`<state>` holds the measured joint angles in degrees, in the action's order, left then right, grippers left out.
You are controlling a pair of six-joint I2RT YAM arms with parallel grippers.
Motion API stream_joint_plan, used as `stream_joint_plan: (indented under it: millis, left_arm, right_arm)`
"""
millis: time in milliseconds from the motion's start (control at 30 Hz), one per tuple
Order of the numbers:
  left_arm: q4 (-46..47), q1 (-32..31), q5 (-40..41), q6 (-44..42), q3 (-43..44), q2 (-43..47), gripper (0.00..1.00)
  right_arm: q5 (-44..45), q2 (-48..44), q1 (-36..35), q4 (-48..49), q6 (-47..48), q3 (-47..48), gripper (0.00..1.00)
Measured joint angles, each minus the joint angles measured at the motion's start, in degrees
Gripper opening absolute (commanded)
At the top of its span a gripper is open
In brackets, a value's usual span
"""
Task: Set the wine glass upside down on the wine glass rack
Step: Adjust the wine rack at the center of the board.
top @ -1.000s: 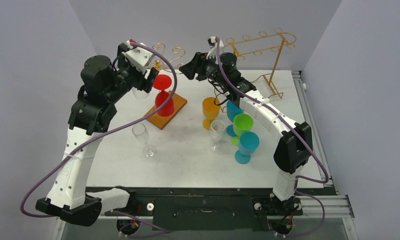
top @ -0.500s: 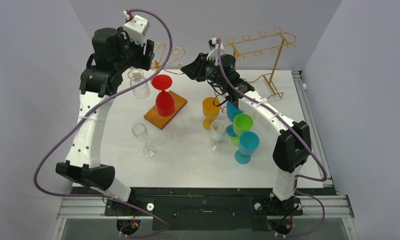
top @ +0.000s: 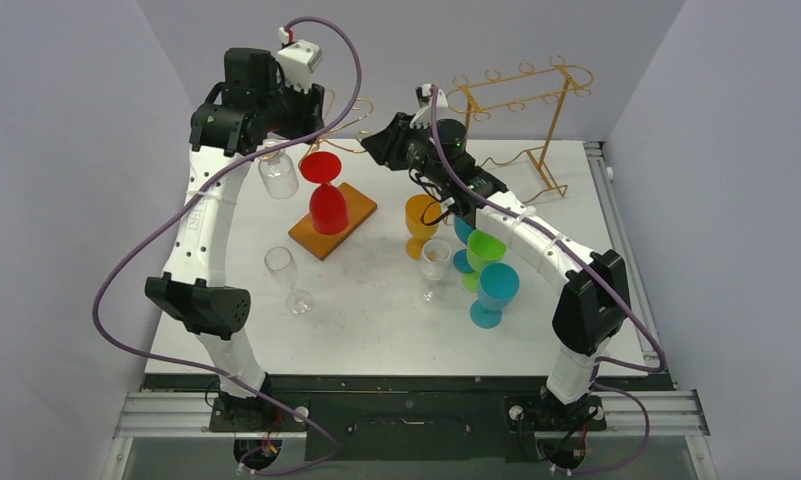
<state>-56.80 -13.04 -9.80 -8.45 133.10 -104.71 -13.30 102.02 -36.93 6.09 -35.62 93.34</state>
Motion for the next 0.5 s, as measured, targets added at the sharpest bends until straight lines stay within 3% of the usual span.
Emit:
stream_joint_plan:
  millis: [500]
  left_arm:
    - [2.67, -1.44, 0.94, 0.35, -13.42, 4.59, 0.35]
  right_arm:
    - [14.12, -5.51, -6.36, 0.61, -0.39, -6.45, 0.00]
